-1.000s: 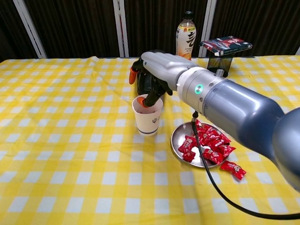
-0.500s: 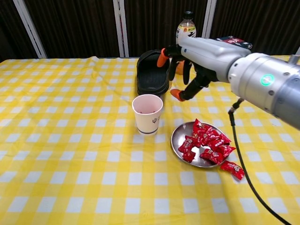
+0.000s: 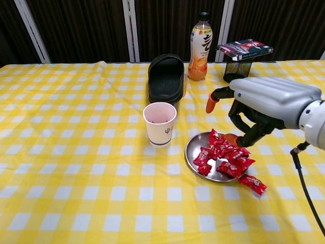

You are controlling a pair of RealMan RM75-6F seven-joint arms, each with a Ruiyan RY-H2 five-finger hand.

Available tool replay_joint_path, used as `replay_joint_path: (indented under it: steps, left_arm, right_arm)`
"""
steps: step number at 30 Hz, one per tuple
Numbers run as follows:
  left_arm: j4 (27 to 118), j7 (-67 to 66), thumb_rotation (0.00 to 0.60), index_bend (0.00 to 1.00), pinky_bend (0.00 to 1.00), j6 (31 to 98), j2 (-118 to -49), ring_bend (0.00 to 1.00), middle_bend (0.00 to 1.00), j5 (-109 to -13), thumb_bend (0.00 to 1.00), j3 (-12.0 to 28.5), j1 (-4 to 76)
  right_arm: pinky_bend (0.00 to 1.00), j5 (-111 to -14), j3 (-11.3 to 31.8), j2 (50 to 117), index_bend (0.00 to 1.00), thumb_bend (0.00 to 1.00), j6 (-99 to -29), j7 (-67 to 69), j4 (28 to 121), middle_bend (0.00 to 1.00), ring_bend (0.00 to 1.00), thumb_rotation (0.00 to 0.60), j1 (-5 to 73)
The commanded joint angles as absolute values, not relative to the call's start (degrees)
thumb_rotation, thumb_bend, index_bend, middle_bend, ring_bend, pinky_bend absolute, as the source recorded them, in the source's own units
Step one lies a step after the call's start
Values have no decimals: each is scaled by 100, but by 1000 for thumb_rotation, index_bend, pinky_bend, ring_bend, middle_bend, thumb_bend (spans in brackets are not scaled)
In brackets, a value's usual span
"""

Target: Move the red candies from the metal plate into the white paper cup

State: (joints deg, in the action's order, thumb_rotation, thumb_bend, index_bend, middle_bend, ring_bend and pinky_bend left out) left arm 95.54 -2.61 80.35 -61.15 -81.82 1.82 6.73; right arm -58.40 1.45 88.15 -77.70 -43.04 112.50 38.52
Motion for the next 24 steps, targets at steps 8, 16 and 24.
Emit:
replay_joint_path:
  steps: [8,16,24]
  left_arm:
    - [9528,-311,600,13,0,8082,-6146,0,0,-8228,35,168,650]
    - [9532,-385,600,14,0,8142,-6178,0,0,-8242,35,174,627]
    - [9523,-385,600,14,0,8150,-6191,0,0,-8230,35,186,620]
  right_arm:
    - [846,-6787,-509,8559,339,429,-7568,-3790,11048,818,891,600,3439]
    - [846,-6647,-689,8540,339,446,-7371,-4053,11012,818,891,600,3262]
    - [846,-6507,-599,8377,339,856,-7272,-4172,11145,818,891,600,3180]
